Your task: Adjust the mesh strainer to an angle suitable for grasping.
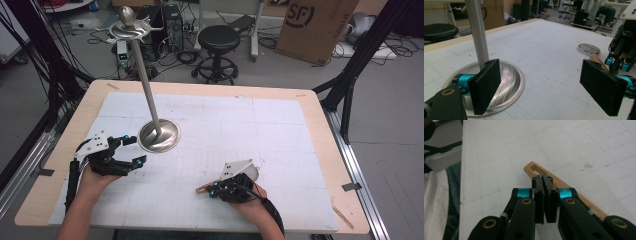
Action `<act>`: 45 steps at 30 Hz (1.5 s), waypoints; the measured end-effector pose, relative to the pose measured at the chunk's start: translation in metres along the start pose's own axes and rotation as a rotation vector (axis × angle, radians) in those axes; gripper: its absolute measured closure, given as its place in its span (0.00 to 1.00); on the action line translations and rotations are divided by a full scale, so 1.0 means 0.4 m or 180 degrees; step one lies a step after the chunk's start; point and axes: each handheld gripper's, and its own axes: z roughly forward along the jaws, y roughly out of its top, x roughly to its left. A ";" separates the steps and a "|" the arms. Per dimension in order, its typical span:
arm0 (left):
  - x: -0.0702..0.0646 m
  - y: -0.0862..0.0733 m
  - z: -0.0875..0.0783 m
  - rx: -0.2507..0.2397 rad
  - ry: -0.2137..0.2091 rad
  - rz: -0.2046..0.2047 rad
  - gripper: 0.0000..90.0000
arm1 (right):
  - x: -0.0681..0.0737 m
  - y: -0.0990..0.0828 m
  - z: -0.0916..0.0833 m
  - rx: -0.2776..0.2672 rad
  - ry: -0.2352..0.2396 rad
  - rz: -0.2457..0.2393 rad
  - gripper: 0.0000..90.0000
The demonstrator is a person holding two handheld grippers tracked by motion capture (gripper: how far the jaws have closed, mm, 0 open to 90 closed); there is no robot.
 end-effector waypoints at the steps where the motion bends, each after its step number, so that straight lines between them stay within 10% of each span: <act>1: 0.001 0.000 0.000 0.0008 0.0005 0.0001 0.20 | -0.001 0.004 0.002 0.0023 -0.0030 0.0030 0.98; 30: 0.004 -0.003 -0.001 0.0050 0.0031 -0.0019 0.19 | -0.066 0.058 0.006 0.0234 -0.0416 0.0352 0.98; 45: 0.004 0.001 -0.006 -0.0009 0.0039 -0.0014 0.19 | -0.058 0.001 -0.143 -0.0407 -0.0495 0.0291 0.83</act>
